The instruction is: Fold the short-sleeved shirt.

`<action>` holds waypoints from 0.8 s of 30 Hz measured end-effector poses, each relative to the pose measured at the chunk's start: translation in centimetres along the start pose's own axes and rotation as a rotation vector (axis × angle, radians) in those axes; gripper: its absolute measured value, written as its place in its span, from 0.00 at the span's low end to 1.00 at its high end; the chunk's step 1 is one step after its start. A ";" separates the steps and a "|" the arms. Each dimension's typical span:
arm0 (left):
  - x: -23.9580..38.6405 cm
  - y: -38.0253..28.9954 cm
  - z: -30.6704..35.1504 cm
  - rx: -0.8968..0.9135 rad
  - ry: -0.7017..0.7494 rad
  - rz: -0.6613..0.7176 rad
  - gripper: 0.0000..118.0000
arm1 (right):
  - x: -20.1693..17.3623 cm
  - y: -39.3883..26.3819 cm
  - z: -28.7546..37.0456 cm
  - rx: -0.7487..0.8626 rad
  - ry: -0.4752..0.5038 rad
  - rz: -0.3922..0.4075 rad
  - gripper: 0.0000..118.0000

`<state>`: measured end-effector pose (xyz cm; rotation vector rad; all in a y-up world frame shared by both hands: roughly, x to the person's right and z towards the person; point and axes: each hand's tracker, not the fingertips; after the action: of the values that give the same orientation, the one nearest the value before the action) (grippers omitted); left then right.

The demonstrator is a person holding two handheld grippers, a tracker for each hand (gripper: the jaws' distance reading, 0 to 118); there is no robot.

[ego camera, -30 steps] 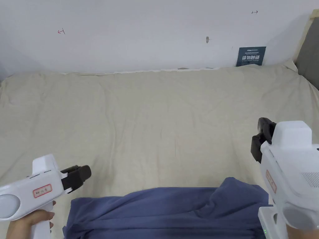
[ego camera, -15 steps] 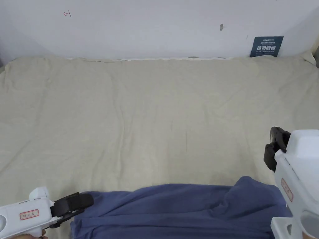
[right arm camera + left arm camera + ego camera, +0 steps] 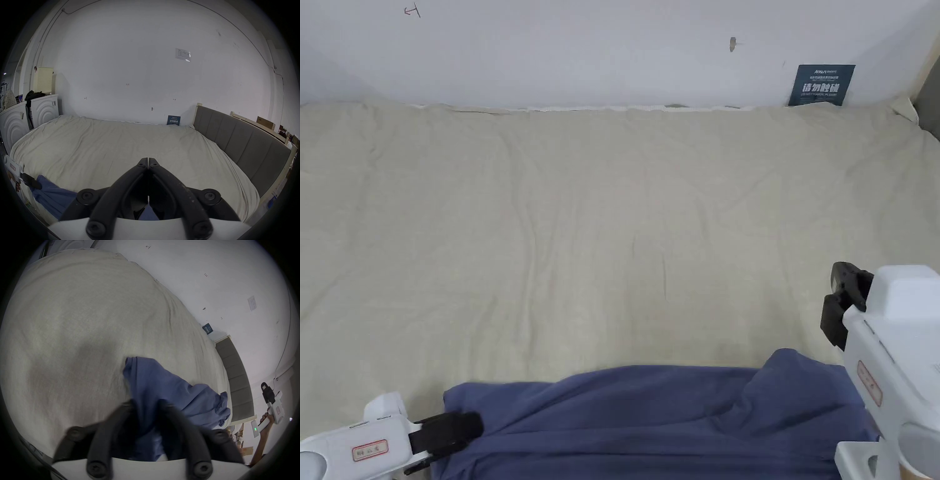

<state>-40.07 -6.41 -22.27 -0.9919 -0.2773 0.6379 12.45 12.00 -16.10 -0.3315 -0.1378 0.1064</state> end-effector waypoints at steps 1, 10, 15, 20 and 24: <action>0.2 -0.1 -0.3 -0.002 0.021 -0.011 0.17 | 0.1 0.0 0.0 0.000 -0.002 -0.004 0.02; 3.0 1.5 3.4 0.056 0.046 -0.123 0.06 | 1.6 0.5 0.8 0.021 -0.007 -0.036 0.02; 4.6 3.1 7.3 0.122 0.164 -0.205 0.06 | 2.7 0.8 1.5 0.045 -0.005 -0.055 0.02; 3.2 2.9 6.5 0.145 0.273 -0.192 0.06 | 4.0 0.8 2.2 0.066 0.000 -0.066 0.01; 6.3 1.5 9.5 0.138 0.254 -0.230 0.06 | 4.6 0.8 2.7 0.082 0.000 -0.066 0.01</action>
<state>-40.34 4.58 -18.87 -0.8820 -0.1184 0.3128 16.55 14.22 -13.31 -0.2447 -0.1441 0.0468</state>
